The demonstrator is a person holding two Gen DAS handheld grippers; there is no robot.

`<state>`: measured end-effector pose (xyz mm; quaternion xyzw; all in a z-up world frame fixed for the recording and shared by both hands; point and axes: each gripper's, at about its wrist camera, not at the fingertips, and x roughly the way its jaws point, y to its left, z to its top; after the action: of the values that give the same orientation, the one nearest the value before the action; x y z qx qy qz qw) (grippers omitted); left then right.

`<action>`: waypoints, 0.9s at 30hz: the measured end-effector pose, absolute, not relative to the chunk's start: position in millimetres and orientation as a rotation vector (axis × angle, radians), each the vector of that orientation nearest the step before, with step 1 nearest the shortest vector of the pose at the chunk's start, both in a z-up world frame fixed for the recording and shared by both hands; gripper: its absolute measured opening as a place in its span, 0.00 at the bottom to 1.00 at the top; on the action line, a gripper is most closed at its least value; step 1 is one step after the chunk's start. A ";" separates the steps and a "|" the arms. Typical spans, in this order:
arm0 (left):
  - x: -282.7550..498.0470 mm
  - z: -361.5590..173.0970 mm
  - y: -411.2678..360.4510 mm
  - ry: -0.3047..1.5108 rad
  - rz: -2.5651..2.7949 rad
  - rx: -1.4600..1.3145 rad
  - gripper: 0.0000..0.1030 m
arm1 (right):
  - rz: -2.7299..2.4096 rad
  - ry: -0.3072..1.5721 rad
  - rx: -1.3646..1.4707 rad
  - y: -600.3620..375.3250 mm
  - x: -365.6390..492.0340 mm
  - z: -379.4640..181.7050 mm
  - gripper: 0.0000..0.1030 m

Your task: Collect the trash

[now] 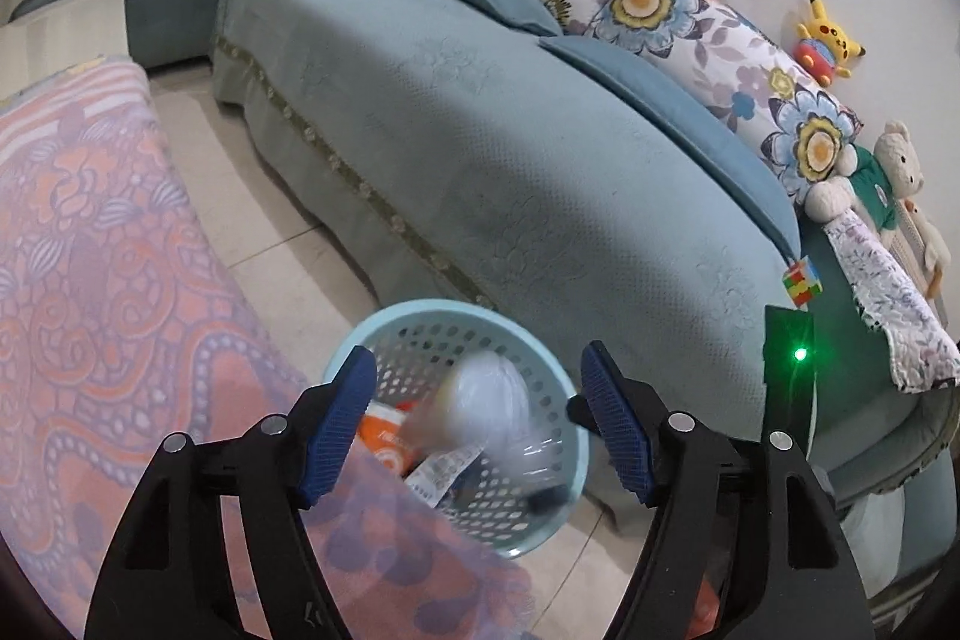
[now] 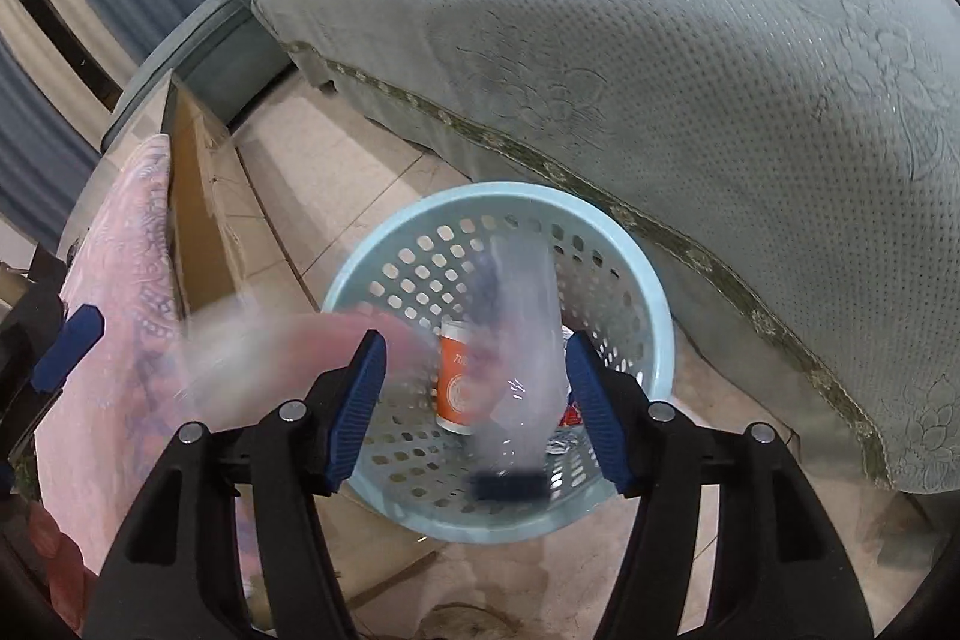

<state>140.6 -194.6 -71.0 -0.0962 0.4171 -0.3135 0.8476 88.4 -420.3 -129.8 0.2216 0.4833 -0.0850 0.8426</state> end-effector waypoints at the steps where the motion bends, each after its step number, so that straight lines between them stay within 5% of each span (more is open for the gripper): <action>1: 140.3 -72.7 -190.8 0.880 -0.653 -0.210 0.67 | -0.174 1.019 0.465 -417.6 88.6 -129.3 0.57; 27: 62.7 -4.1 -32.0 0.615 -0.405 -0.218 0.67 | 0.047 0.600 0.150 -274.4 30.1 0.4 0.62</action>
<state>62.7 -32.0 -4.1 -0.1063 0.2998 -0.1976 0.9272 30.1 -274.4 0.4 0.0738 0.2954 0.0230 0.9522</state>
